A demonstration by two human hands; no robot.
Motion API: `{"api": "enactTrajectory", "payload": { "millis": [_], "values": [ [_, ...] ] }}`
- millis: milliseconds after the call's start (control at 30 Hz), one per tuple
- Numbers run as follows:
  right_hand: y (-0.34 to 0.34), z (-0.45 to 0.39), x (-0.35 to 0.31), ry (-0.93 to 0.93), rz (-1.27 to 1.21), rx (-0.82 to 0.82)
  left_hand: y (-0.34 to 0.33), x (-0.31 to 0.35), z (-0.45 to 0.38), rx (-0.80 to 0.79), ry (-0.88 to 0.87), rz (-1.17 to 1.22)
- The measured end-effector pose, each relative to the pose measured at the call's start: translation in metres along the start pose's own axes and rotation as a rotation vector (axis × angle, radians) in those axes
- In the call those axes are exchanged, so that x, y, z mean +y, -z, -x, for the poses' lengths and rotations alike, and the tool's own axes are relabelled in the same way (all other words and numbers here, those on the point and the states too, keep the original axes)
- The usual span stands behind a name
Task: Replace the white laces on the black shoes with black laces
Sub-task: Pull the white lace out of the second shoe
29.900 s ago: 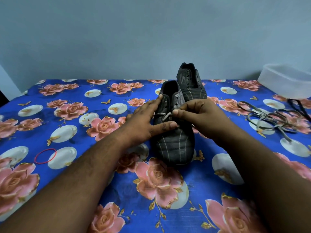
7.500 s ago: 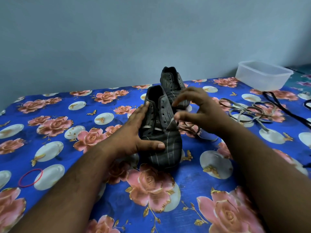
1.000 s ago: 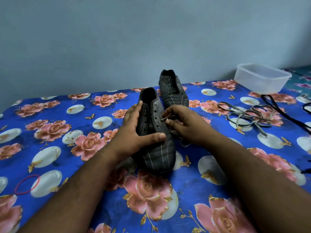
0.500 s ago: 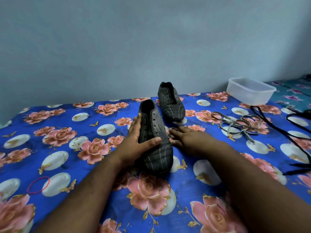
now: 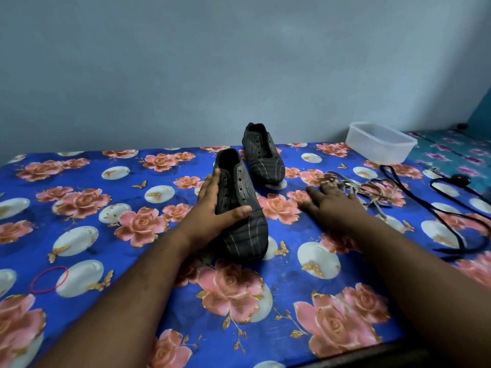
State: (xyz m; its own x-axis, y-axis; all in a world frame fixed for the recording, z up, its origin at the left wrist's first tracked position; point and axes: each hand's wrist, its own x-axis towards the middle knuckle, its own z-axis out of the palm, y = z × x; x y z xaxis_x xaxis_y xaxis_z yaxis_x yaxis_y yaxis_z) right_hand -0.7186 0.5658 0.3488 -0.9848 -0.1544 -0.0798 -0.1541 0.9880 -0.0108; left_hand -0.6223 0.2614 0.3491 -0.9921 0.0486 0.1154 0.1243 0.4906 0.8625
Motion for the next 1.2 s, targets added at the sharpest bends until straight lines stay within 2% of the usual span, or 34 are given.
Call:
{"api": "enactTrajectory", "payload": {
  "millis": [167, 233, 333, 433, 533, 700, 867, 1033, 1200],
  "values": [
    [0.008, -0.015, 0.003, -0.095, -0.026, 0.077, 0.000, -0.001, -0.001, 0.008, -0.016, -0.006],
    [0.013, -0.009, -0.023, -0.009, -0.099, 0.154, 0.001, -0.004, -0.003, 0.021, -0.018, 0.025],
    [0.020, 0.006, -0.078, 0.201, -0.435, 0.294, 0.002, -0.005, -0.006, 0.088, -0.018, 0.190],
    [0.025, 0.021, -0.123, 0.285, -0.718, 0.258, 0.000, -0.001, -0.007, 0.160, -0.026, 0.294],
    [0.024, 0.024, -0.144, 0.265, -0.772, 0.193, 0.002, 0.003, -0.005, 0.205, 0.009, 0.332],
    [0.017, 0.024, -0.144, 0.166, -0.914, 0.260, 0.003, 0.006, -0.002, 0.235, 0.033, 0.250],
    [0.015, 0.022, -0.142, 0.162, -0.902, 0.268, 0.004, 0.010, 0.000, 0.245, 0.026, 0.202],
    [0.017, 0.028, -0.143, 0.193, -0.823, 0.309, 0.005, 0.019, 0.008, 0.266, 0.017, 0.025],
    [0.026, 0.038, -0.142, 0.180, -0.691, 0.383, 0.006, 0.023, 0.009, 0.281, 0.015, 0.027]
  ]
}}
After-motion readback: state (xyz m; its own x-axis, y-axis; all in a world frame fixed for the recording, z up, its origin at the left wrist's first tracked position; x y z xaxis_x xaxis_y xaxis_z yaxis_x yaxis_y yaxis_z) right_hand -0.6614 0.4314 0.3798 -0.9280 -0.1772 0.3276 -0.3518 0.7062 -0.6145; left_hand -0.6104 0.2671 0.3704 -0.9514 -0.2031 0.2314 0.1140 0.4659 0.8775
